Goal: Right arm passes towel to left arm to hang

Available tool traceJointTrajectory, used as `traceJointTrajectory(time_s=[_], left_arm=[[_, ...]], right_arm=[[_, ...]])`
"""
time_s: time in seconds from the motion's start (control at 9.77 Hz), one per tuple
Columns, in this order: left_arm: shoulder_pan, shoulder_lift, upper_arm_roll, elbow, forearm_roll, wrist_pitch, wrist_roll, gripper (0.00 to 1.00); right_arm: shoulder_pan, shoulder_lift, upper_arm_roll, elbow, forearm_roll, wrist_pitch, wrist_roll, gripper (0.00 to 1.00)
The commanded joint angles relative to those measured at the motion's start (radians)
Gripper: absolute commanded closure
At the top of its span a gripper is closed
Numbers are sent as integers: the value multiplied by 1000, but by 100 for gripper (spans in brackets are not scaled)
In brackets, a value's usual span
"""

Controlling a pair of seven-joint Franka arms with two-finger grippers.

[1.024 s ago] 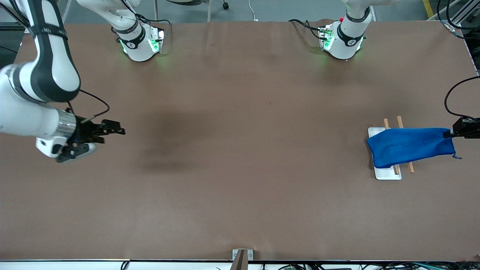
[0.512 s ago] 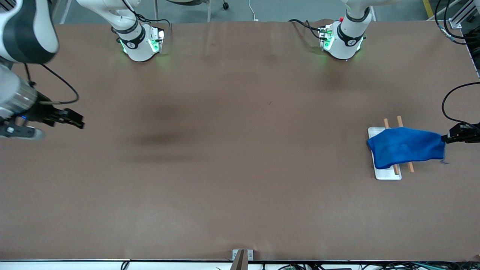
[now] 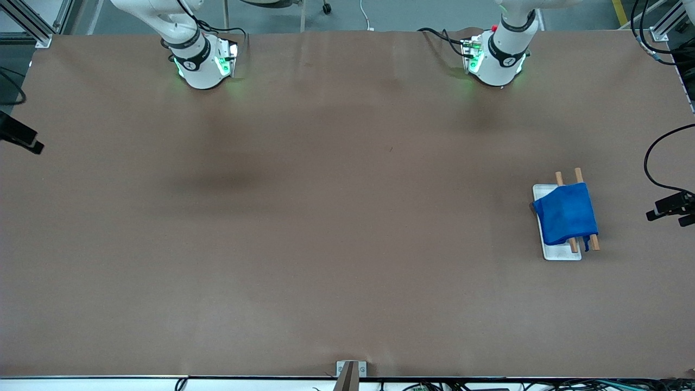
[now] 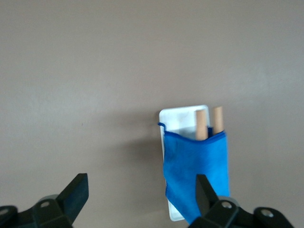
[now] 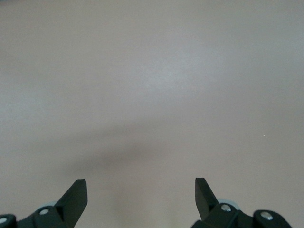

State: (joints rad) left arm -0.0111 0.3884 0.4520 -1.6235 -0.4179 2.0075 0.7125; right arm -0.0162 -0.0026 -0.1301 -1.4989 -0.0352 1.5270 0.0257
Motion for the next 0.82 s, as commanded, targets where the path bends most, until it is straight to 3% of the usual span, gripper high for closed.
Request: traceJointTrajectory(time_s=[0.0,0.2,0.51,0.72], left_arm=[[-7,-142,-83,-151,60,51,-45,0],[-3,-276,-206,-221,241,48,-185,0],[-3,-425,-367,-262,287,-36,-624,0],[-1,-457,-453,-242,379,-81,-722,0]], right_arm=[[7,9,-28,17,-18,-13,-4,0],[4,7,-20,19,-6,-54,-3,0],[-25,7,-3,20,-15,-59,-12,0],[-24,7,0,20,-15,-61,-7,0]])
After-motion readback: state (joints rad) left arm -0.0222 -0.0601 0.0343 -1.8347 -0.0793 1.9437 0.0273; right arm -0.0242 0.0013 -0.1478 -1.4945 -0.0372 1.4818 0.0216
